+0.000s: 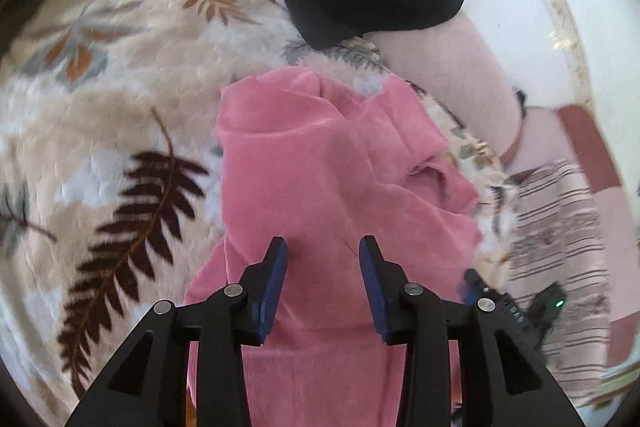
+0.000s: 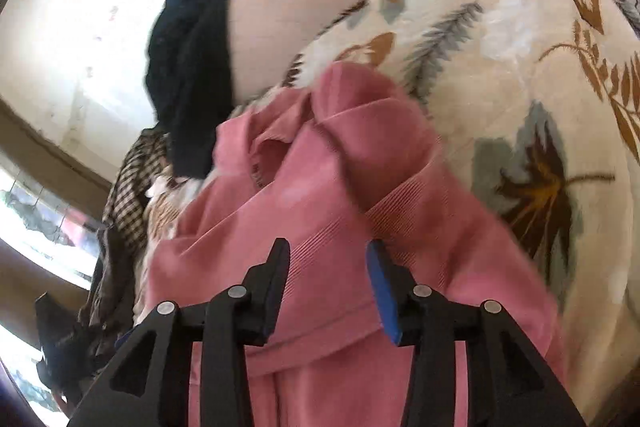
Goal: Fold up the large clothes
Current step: 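Release the jacket with the left gripper and smooth the folded body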
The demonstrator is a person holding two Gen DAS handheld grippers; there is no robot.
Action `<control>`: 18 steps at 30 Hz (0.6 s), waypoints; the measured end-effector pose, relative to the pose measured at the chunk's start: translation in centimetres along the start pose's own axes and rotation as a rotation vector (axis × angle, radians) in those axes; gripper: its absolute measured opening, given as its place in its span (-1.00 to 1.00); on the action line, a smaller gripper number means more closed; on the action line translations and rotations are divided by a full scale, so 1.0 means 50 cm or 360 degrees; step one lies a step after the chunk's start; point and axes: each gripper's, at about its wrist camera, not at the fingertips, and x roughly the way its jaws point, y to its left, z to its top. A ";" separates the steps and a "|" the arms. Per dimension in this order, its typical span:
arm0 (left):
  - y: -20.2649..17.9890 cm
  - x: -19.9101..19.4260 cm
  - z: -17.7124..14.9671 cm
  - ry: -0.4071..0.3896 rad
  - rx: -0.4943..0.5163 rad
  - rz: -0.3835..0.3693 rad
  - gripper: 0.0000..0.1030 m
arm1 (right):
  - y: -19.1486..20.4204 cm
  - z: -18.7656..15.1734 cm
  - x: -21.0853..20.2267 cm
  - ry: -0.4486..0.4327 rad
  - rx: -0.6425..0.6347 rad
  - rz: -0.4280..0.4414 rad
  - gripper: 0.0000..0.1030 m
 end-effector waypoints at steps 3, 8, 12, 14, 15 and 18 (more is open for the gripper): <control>-0.018 0.038 0.002 0.0003 0.0072 0.0162 -0.25 | 0.005 0.013 0.030 0.0061 -0.0112 -0.0029 -0.33; -0.039 0.110 -0.001 0.0054 0.0162 0.0350 -0.26 | -0.007 0.010 0.039 0.0039 -0.0192 -0.0002 -0.85; -0.078 0.066 -0.007 0.0022 0.0239 0.0310 -0.27 | 0.005 0.018 -0.002 -0.0020 -0.0194 0.0068 -0.86; -0.083 0.050 -0.011 -0.0022 0.0260 0.0319 -0.25 | 0.000 0.024 -0.029 -0.0089 -0.0199 0.0062 -0.86; -0.083 0.055 -0.014 -0.0020 0.0268 0.0345 -0.24 | -0.008 0.026 -0.023 -0.0070 -0.0193 0.0031 -0.86; -0.075 0.097 -0.027 0.0070 0.0296 0.0426 -0.25 | -0.054 0.017 0.033 0.0135 -0.0095 0.0008 -0.82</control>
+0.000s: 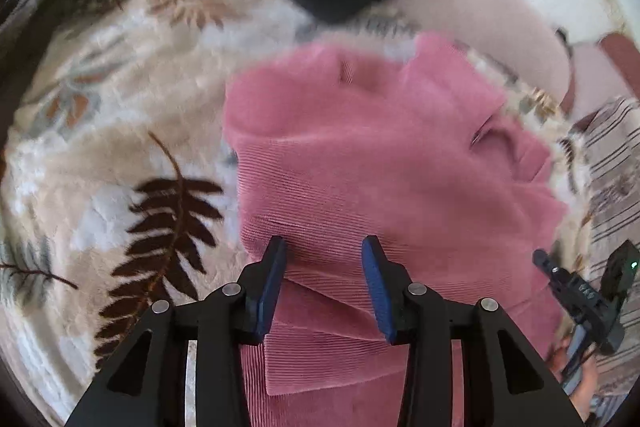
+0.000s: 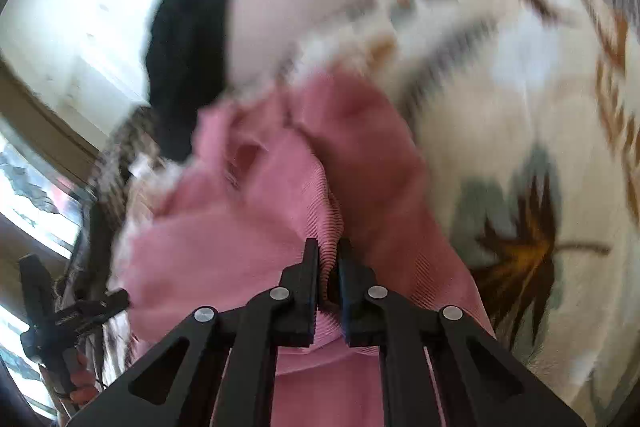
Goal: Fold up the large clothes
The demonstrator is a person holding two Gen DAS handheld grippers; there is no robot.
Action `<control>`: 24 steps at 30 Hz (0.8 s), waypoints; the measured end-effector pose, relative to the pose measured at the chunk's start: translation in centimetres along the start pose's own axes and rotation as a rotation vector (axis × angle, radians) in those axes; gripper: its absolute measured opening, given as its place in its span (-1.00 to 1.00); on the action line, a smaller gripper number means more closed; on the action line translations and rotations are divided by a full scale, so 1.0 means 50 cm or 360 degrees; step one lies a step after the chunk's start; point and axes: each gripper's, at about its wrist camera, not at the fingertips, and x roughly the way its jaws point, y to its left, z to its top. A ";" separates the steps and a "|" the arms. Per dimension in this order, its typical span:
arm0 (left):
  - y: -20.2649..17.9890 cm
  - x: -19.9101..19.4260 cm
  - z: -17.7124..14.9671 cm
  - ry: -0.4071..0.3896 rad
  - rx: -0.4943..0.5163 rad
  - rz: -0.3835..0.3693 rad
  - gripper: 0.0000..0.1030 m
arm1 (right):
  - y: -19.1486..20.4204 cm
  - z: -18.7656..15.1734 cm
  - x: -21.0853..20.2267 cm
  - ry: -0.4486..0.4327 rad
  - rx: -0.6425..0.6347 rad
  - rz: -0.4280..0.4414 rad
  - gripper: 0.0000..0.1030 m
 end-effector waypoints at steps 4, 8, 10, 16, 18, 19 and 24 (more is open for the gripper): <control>-0.026 -0.039 -0.022 -0.0031 0.0088 0.0011 -0.25 | 0.027 -0.014 -0.070 -0.0125 -0.0077 -0.0007 -0.67; -0.032 -0.043 -0.072 0.0040 0.0083 -0.0081 -0.20 | 0.032 -0.045 -0.095 -0.0121 -0.0171 0.0018 -0.50; -0.027 -0.007 -0.090 0.0157 0.0087 -0.0038 -0.21 | 0.029 -0.059 -0.053 0.0032 -0.0169 -0.0095 -0.35; -0.036 -0.059 -0.137 0.0208 0.0197 -0.0076 -0.21 | 0.019 -0.100 -0.080 0.0207 -0.0167 -0.0158 -0.28; -0.022 -0.085 -0.154 0.0245 0.0215 -0.0091 -0.21 | 0.013 -0.126 -0.107 0.0265 -0.0229 -0.0213 -0.26; -0.013 -0.096 -0.165 0.0260 0.0222 -0.0096 -0.21 | 0.008 -0.137 -0.121 0.0289 -0.0247 -0.0223 -0.26; 0.053 -0.150 -0.208 0.0327 0.0222 -0.0111 -0.10 | -0.028 -0.186 -0.207 0.0276 -0.0282 -0.0242 -0.17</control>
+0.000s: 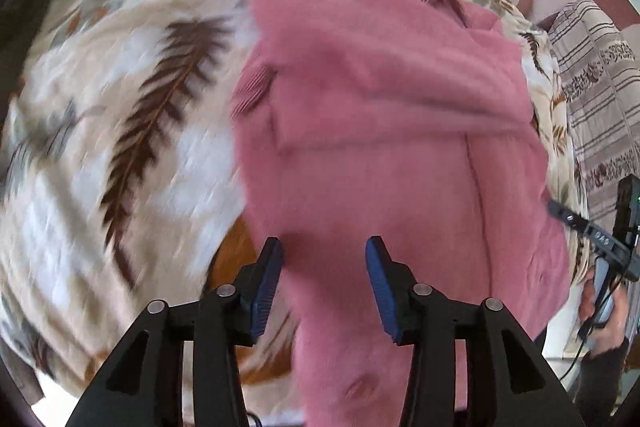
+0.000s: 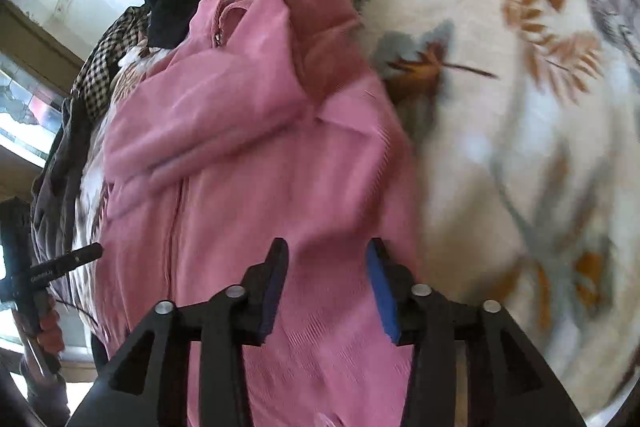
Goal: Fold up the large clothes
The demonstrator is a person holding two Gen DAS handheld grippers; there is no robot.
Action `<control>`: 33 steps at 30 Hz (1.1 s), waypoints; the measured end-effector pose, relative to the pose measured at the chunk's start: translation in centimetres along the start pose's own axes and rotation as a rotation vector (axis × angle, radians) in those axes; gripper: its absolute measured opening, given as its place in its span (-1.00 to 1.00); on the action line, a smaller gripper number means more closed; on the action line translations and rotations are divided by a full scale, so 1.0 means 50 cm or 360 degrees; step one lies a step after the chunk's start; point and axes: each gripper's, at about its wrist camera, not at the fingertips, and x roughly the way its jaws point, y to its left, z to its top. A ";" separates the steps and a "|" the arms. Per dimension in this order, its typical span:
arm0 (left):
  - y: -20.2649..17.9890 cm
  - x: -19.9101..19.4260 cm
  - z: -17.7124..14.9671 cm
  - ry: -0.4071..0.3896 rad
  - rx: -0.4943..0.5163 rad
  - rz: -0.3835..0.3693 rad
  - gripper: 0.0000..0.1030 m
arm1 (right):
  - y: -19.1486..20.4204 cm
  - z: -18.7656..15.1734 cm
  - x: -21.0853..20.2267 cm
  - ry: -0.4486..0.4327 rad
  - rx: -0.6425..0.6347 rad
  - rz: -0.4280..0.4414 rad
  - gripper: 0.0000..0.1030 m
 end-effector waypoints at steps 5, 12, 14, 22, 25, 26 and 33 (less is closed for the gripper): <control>0.044 -0.027 -0.058 0.0020 -0.0040 -0.0078 0.02 | -0.060 -0.054 -0.042 -0.0025 0.0060 -0.0145 0.08; 0.062 -0.031 -0.041 0.0002 -0.0110 -0.0118 0.06 | -0.092 -0.050 -0.060 -0.0104 0.0239 0.0013 0.08; 0.062 -0.040 -0.020 -0.0026 -0.0129 -0.0144 0.06 | -0.082 -0.033 -0.061 -0.0129 0.0227 0.0047 0.08; 0.079 -0.047 0.034 -0.0036 -0.0193 -0.0212 0.18 | -0.043 0.030 -0.029 -0.0087 0.0132 0.0054 0.08; 0.077 -0.014 0.004 0.0033 -0.0166 -0.0216 0.21 | -0.066 0.011 -0.017 -0.0029 0.0112 -0.0040 0.08; 0.079 0.002 -0.015 0.0089 -0.0165 -0.0241 0.21 | -0.078 -0.004 -0.011 0.0004 0.0119 -0.0018 0.09; 0.025 0.031 -0.102 0.0164 0.0008 -0.0310 0.47 | -0.099 -0.099 -0.031 0.0115 0.0026 0.0328 0.13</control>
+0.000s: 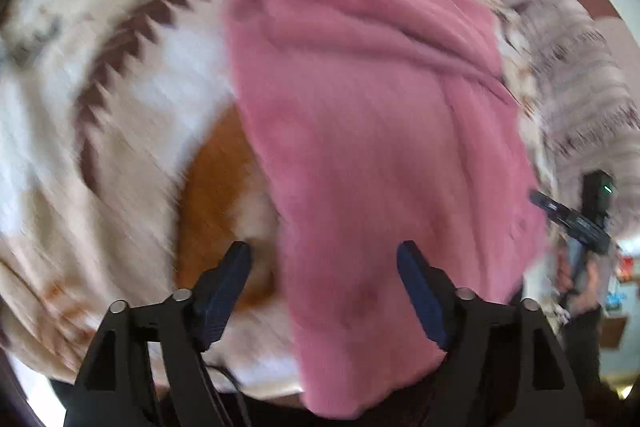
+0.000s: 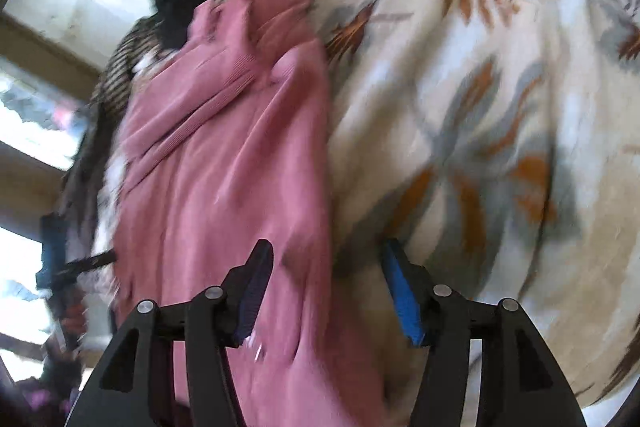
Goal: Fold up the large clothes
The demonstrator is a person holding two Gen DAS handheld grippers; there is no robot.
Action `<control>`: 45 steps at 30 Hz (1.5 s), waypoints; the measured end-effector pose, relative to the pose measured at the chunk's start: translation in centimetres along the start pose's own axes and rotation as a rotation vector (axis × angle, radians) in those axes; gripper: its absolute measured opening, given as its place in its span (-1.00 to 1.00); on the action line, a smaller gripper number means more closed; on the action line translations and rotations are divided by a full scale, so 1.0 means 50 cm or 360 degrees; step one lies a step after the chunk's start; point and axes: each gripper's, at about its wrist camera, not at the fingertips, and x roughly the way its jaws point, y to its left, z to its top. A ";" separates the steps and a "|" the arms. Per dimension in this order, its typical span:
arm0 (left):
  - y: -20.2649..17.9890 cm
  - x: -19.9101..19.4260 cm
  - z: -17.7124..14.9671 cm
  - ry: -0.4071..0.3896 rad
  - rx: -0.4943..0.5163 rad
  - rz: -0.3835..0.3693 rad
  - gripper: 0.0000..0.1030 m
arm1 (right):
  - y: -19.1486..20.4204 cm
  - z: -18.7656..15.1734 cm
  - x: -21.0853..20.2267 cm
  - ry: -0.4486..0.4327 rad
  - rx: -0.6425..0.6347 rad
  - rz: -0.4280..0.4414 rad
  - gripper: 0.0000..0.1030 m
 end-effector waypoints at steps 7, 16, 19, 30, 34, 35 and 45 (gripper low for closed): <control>-0.047 0.043 -0.051 0.0090 0.0160 0.0041 -0.81 | 0.024 -0.054 0.013 0.0146 -0.0177 0.0147 0.04; -0.015 -0.041 -0.022 -0.0118 -0.0119 -0.0447 -0.87 | 0.096 -0.037 -0.029 0.0020 -0.0335 0.0423 -0.80; -0.009 -0.067 0.007 -0.0206 -0.0140 -0.0476 -0.87 | 0.121 -0.015 -0.054 -0.0123 -0.0316 0.0587 -0.80; 0.083 -0.168 0.128 -0.0485 -0.0368 -0.0625 -0.87 | 0.183 0.156 -0.101 -0.0546 -0.0127 0.0839 -0.80; 0.109 -0.159 0.219 -0.0531 -0.0453 -0.0631 -0.86 | 0.171 0.242 -0.080 -0.0621 0.0031 0.0857 -0.80; 0.116 -0.155 0.245 -0.0535 -0.0479 -0.0627 -0.86 | 0.169 0.267 -0.068 -0.0625 0.0075 0.0853 -0.80; 0.166 -0.041 0.481 -0.0410 -0.0717 -0.0517 -0.84 | 0.090 0.470 0.086 -0.0617 0.0483 0.0728 -0.82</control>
